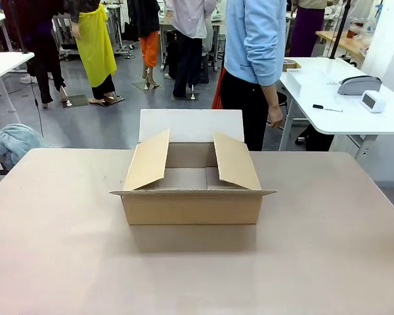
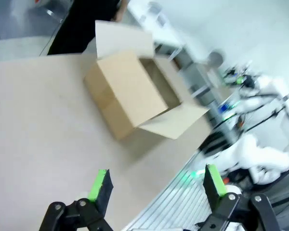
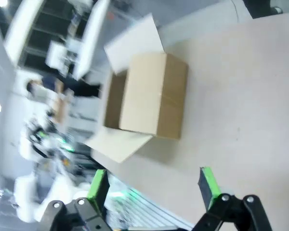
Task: Pack the gift set into the box.
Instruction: Place both hands on the side flaps of the Package Box and spread them outward.
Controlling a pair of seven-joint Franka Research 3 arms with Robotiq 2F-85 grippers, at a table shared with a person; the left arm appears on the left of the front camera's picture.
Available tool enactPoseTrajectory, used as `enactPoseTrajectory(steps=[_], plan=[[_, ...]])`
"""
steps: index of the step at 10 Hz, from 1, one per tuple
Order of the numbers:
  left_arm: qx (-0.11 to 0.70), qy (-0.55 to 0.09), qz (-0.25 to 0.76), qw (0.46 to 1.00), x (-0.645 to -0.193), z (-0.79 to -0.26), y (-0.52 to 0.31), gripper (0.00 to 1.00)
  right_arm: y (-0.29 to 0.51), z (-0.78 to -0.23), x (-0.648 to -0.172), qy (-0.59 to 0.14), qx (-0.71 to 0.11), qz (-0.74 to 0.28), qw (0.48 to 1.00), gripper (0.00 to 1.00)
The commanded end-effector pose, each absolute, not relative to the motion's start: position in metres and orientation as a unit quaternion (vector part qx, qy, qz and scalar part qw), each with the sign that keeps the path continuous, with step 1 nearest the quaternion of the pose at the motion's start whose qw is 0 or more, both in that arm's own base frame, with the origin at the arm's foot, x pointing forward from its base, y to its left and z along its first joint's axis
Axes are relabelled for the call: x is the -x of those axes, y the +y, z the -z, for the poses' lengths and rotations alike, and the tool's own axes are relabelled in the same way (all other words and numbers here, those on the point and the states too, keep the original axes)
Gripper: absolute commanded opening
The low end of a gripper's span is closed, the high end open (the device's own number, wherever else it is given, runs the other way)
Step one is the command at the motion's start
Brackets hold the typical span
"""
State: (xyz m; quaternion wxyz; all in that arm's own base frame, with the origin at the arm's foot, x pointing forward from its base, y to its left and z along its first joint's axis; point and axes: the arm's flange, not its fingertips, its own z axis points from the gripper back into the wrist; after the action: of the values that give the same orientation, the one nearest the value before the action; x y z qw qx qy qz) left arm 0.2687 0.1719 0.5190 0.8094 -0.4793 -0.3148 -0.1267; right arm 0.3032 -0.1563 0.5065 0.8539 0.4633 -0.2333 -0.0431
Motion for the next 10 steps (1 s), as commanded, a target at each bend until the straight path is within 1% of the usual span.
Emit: enactPoseTrajectory(steps=[1,2,3,4,8,9,10], plan=[[0.623,-0.34,-0.003,0.704,-0.283,-0.482,0.202,1.0,-0.204,-0.465,-0.298,-0.282,-0.602,0.188,0.723,1.0],[0.627,-0.358,-0.053,0.69,-0.278,-0.469,0.206,1.0,-0.22,-0.449,-0.289,-0.288,-0.61,0.22,0.704,1.0],[0.609,-0.358,-0.093,0.702,-0.278,-0.462,0.198,1.0,-0.231,-0.433,-0.281,-0.295,-0.609,0.253,0.692,1.0],[0.586,-0.34,0.007,0.736,-0.259,-0.482,0.224,1.0,-0.224,-0.468,-0.276,-0.257,-0.558,0.171,0.77,1.0],[0.586,-0.34,0.007,0.736,-0.259,-0.482,0.224,1.0,-0.224,-0.468,-0.276,-0.257,-0.558,0.171,0.77,1.0],[0.592,-0.324,-0.003,0.738,-0.261,-0.478,0.22,1.0,-0.219,-0.465,-0.281,-0.242,-0.563,0.186,0.768,1.0],[0.548,-0.324,0.003,0.771,-0.276,-0.495,0.201,1.0,-0.188,-0.487,-0.295,-0.247,-0.511,0.122,0.815,1.0]])
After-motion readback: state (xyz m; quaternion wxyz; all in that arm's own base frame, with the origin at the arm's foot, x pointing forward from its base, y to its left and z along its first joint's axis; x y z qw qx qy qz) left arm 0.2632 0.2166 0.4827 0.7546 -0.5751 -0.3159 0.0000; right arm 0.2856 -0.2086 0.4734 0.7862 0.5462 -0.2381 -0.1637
